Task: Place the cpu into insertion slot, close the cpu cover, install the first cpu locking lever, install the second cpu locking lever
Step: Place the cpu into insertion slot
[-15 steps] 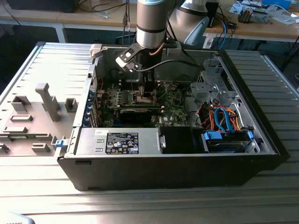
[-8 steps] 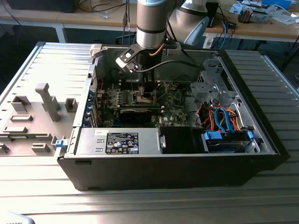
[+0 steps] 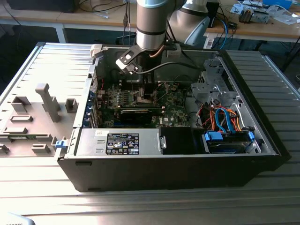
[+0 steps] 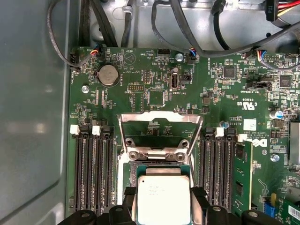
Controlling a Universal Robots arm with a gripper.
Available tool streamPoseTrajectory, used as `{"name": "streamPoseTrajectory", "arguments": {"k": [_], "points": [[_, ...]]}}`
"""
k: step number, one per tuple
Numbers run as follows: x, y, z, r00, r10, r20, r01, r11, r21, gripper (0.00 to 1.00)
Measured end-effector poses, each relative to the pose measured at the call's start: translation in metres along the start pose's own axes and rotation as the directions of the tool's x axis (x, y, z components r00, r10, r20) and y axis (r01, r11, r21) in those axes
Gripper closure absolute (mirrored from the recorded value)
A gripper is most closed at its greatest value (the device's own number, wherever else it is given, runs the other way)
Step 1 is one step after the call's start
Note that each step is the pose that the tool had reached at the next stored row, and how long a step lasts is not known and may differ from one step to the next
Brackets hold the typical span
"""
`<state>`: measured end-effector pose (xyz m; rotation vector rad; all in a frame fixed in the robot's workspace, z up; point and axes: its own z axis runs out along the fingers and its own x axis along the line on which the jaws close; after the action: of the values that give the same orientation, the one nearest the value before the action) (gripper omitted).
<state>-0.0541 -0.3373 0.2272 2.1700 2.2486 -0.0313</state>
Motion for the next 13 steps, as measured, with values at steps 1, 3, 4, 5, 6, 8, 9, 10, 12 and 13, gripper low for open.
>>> {"name": "streamPoseTrajectory", "arguments": {"k": [1, 3, 4, 5, 6, 8, 9, 10, 12, 13], "points": [[0.0001, -0.0004, 0.0008, 1.0, 0.0, 0.0, 0.0, 1.0, -0.0001, 0.46], [0.0001, -0.0015, 0.0026, 1.0, 0.0, 0.0001, 0.0, 1.0, -0.0001, 0.46], [0.0002, -0.002, 0.0036, 1.0, 0.0, 0.0001, 0.0, 1.0, -0.0001, 0.46], [0.0002, -0.0024, 0.0045, 1.0, 0.0, 0.0002, 0.0, 1.0, 0.0, 0.46], [0.0002, -0.0026, 0.0052, 1.0, 0.0, 0.0001, 0.0, 1.0, 0.0, 0.46], [0.0003, -0.0031, 0.0075, 1.0, 0.0, 0.0001, 0.0, 1.0, -0.0001, 0.46], [0.0003, -0.0031, 0.0082, 1.0, 0.0, 0.0001, 0.0, 1.0, 0.0, 0.46], [0.0004, -0.0032, 0.0091, 1.0, 0.0, 0.0001, 0.0, 1.0, -0.0001, 0.46], [0.0004, -0.0033, 0.0106, 1.0, 0.0, 0.0001, 0.0, 1.0, -0.0001, 0.46], [0.0004, -0.0034, 0.0115, 1.0, 0.0, 0.0001, 0.0, 1.0, 0.0, 0.46]]}}
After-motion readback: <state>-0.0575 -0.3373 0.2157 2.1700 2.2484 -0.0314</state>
